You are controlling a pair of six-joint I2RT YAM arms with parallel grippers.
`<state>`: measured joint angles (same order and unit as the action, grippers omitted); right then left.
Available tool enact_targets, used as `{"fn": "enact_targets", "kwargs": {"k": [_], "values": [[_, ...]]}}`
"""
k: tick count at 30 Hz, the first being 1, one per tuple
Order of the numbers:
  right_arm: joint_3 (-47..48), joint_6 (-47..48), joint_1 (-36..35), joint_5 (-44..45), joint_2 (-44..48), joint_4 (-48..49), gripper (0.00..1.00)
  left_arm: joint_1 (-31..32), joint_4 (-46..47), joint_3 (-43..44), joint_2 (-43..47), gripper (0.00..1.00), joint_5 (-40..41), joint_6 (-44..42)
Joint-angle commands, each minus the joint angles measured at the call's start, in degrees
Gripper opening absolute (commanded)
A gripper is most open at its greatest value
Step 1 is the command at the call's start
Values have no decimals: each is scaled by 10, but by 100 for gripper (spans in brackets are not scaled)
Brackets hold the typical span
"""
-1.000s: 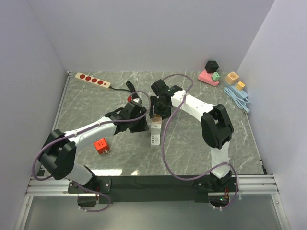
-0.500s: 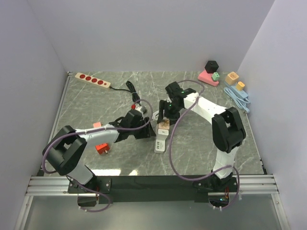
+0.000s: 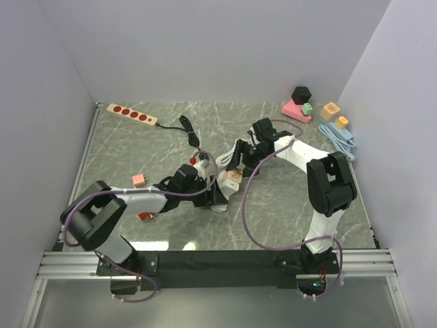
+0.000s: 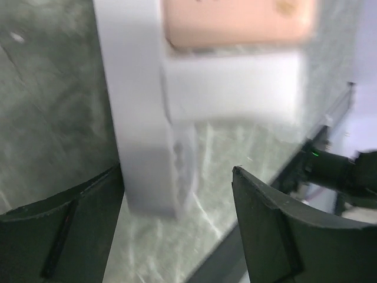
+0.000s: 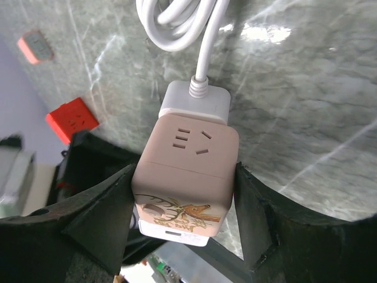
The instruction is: Pull the plug off the socket
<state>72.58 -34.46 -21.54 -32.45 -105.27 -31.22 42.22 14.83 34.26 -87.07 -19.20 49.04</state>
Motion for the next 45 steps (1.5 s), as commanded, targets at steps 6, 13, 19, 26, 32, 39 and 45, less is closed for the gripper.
{"fn": "enact_targets", "kwargs": {"k": [6,13,19,26,32,39,45], "values": [[-38,-7,8,-77,28,62,0,4,12,59,-100,76,45,-62],[-55,-8,7,-64,42,59,41,19,10,85,-139,28,32,-65],[-53,-22,-21,1,49,39,74,23,-9,76,-130,1,65,-62],[-49,-46,-53,44,32,49,64,33,-21,81,-137,0,81,-50],[-54,-30,-3,28,103,40,0,32,-32,66,-149,0,108,-25],[-65,45,74,-88,211,-34,0,19,-38,51,-189,0,120,0],[-95,16,75,-59,231,-31,0,17,-31,80,-213,0,102,1]]}}
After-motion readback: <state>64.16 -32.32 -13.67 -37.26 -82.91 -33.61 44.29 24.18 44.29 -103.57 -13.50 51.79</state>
